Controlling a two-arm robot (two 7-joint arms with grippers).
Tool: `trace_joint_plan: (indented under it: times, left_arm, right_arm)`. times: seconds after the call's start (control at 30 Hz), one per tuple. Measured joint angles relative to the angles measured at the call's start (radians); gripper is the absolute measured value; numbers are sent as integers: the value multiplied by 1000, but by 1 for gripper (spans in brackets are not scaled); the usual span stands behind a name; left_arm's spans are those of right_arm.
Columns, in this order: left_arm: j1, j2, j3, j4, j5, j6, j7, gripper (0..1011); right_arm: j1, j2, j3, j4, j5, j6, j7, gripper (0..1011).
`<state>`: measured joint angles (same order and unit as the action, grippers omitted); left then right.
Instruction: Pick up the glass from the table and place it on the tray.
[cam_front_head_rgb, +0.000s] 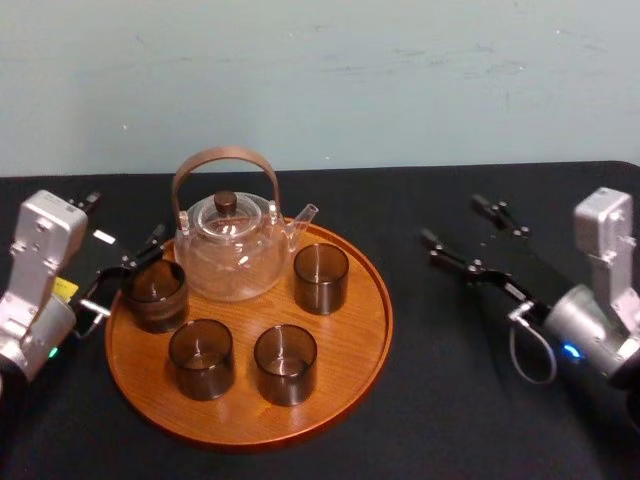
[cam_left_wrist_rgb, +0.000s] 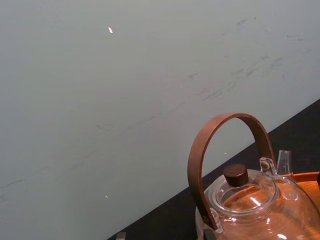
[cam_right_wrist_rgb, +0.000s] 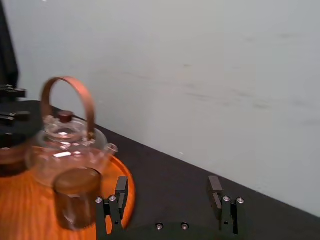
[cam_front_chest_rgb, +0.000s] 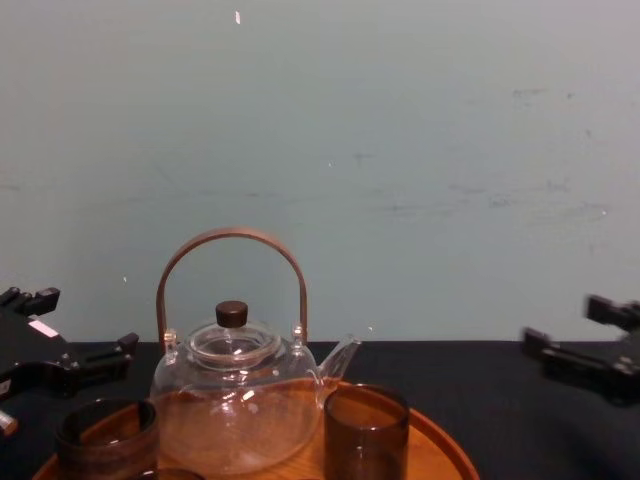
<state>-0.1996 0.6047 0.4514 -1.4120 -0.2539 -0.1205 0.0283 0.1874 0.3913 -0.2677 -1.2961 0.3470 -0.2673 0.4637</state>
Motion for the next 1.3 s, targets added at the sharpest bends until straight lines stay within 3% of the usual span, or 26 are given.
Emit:
trace_joint_plan:
  times: [0.2, 0.37, 1.3]
  left_arm:
    - [0, 0, 0, 0, 0, 0, 0, 1001]
    - [0, 0, 0, 0, 0, 0, 0, 1001]
    - [0, 0, 0, 0, 0, 0, 0, 1001]
  right_arm:
    - [-56, 18, 62, -4, 2, -3, -36, 1002]
    - [-67, 16, 83, 5, -8, -3, -52, 1002]
    - [-67, 18, 80, 5, -6, -3, -49, 1002]
